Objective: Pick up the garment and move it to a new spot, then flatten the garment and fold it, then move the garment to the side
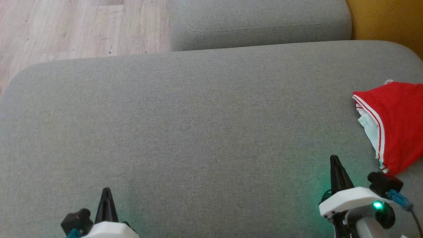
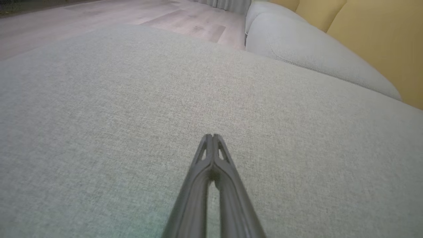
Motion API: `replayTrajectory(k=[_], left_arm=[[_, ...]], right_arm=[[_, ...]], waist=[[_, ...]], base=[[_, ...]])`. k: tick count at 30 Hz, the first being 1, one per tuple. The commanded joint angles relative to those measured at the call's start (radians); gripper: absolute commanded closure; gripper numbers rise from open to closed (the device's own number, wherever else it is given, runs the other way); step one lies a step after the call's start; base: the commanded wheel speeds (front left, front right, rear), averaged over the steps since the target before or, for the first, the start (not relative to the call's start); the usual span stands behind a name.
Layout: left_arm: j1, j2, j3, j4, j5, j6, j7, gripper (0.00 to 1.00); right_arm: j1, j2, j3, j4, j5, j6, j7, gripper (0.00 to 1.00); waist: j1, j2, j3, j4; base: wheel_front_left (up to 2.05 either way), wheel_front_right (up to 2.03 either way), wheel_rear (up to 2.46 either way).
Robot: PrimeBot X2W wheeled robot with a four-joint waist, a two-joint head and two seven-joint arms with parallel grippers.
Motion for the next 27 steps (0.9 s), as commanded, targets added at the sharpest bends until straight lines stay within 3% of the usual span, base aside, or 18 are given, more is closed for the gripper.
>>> replayTrajectory(k=[1, 27], left_arm=[[-0.044, 0.002, 0.017, -0.035, -0.025, -0.004, 0.008, 1.0], [-0.056, 0.004, 0.059, -0.091, -0.31, -0.047, 0.081, 1.0]], right_arm=[[-0.042, -0.002, -0.003, -0.04, 0.028, 0.001, 0.005, 1.0], [-0.03, -0.002, -0.036, -0.113, 0.301, 0.001, 0.078, 1.0]], waist=[[0.0, -0.0001, 0.0, 0.0], [0.0, -0.0001, -0.001, 0.001]], base=[[0.0, 0.0, 0.0], [0.0, 0.0, 0.0]])
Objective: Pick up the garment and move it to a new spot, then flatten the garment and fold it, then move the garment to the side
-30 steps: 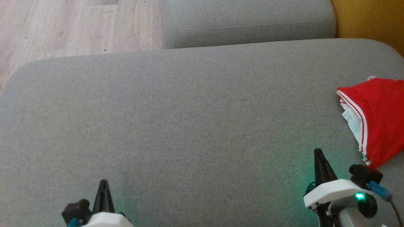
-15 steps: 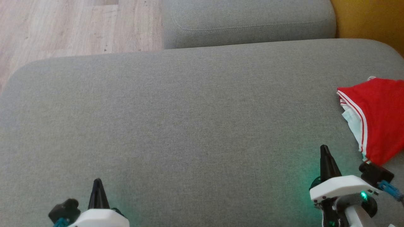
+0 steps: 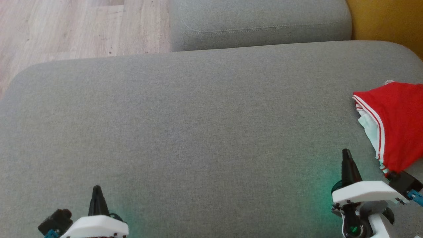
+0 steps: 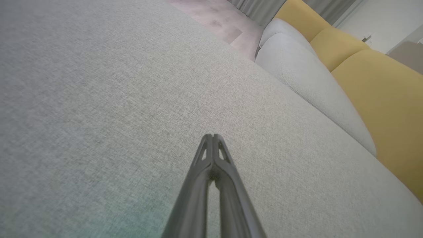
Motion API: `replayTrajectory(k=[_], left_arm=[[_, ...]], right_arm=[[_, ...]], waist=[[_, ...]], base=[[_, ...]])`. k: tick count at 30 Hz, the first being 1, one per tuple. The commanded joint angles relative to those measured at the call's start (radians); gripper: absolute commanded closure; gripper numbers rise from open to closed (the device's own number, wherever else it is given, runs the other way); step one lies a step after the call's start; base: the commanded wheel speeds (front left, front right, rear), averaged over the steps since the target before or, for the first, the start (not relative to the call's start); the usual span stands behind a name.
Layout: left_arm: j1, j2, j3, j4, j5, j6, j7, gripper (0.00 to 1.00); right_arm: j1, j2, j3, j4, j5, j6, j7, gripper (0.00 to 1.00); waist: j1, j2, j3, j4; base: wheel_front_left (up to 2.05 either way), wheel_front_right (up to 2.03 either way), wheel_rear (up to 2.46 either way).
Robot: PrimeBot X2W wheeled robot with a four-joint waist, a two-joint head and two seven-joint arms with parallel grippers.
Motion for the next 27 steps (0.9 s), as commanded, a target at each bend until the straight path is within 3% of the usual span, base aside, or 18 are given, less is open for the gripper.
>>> replayTrajectory(k=[1, 27], left_arm=[[-0.053, 0.004, 0.019, -0.04, -0.026, -0.01, 0.007, 1.0], [-0.065, 0.005, 0.063, -0.098, -0.322, -0.054, 0.084, 1.0]], right_arm=[[-0.031, -0.003, 0.0, -0.043, 0.026, 0.001, 0.007, 1.0], [-0.019, -0.004, -0.035, -0.118, 0.311, 0.002, 0.083, 1.0]], waist=[[0.0, -0.0001, 0.0, 0.0], [0.0, -0.0001, -0.001, 0.001]], base=[[0.0, 0.0, 0.0], [0.0, 0.0, 0.0]])
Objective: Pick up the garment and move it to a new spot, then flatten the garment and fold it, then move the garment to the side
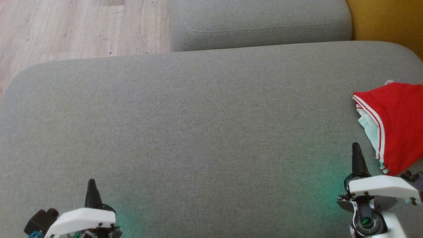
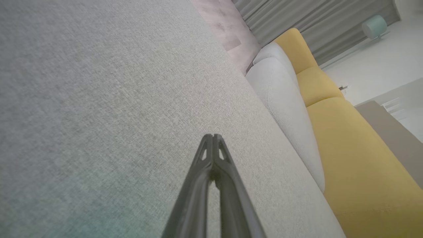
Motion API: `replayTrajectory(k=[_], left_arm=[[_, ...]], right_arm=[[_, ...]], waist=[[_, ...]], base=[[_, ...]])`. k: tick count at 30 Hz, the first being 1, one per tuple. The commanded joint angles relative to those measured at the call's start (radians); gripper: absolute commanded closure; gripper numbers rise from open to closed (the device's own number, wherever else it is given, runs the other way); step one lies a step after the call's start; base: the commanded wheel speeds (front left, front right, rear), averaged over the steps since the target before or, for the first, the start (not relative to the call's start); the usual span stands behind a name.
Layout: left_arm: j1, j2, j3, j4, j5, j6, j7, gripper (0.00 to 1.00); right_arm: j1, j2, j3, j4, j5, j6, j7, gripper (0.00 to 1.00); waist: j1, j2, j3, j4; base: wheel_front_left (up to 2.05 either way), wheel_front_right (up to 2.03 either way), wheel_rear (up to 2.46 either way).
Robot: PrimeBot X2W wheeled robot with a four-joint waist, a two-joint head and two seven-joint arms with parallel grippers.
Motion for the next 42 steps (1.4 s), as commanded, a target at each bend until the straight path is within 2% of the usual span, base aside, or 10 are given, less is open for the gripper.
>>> replayTrajectory(k=[1, 42], left_arm=[[-0.048, 0.005, 0.028, -0.041, -0.027, -0.007, 0.008, 1.0], [-0.067, 0.008, 0.097, -0.133, -0.494, -0.078, 0.129, 1.0]], right_arm=[[-0.021, -0.004, 0.005, -0.043, 0.028, 0.002, 0.01, 1.0], [-0.002, -0.005, -0.049, -0.162, 0.477, 0.003, 0.131, 1.0]], waist=[[0.0, -0.0001, 0.0, 0.0], [0.0, -0.0001, -0.002, 0.001]], base=[[0.0, 0.0, 0.0], [0.0, 0.0, 0.0]])
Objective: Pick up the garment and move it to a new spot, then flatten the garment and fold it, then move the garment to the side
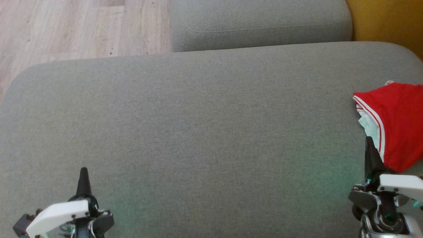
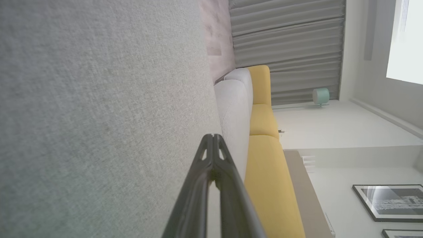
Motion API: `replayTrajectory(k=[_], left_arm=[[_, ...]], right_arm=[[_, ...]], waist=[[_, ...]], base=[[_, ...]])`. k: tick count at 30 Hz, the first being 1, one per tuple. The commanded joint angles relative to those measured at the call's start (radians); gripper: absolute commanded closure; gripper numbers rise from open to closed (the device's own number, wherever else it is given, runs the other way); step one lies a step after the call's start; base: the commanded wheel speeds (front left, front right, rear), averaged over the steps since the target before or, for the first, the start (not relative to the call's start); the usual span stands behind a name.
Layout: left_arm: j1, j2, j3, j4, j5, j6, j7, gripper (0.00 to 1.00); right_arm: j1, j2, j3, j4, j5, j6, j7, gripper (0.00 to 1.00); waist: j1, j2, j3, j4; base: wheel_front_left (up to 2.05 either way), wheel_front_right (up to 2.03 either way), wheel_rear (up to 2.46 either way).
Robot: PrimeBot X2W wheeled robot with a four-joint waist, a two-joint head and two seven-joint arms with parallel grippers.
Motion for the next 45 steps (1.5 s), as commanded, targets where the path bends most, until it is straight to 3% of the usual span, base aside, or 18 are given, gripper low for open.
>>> replayTrajectory(k=[1, 10, 45], left_arm=[[-0.053, 0.008, 0.035, -0.043, -0.03, -0.01, 0.009, 1.0], [-0.057, 0.008, 0.05, -0.063, -0.127, -0.025, 0.034, 1.0], [-0.057, 0.008, 0.05, -0.063, -0.127, -0.025, 0.034, 1.0]], right_arm=[[-0.025, -0.005, 0.013, -0.047, 0.031, 0.003, 0.013, 1.0], [-0.021, -0.005, 0.001, -0.072, 0.125, 0.004, 0.038, 1.0], [-0.021, -0.005, 0.002, -0.072, 0.125, 0.004, 0.038, 1.0]], waist=[[0.0, -0.0001, 0.0, 0.0], [0.0, -0.0001, 0.0, 0.0], [0.0, -0.0001, 0.0, 0.0]], base=[[0.0, 0.0, 0.0], [0.0, 0.0, 0.0], [0.0, 0.0, 0.0]])
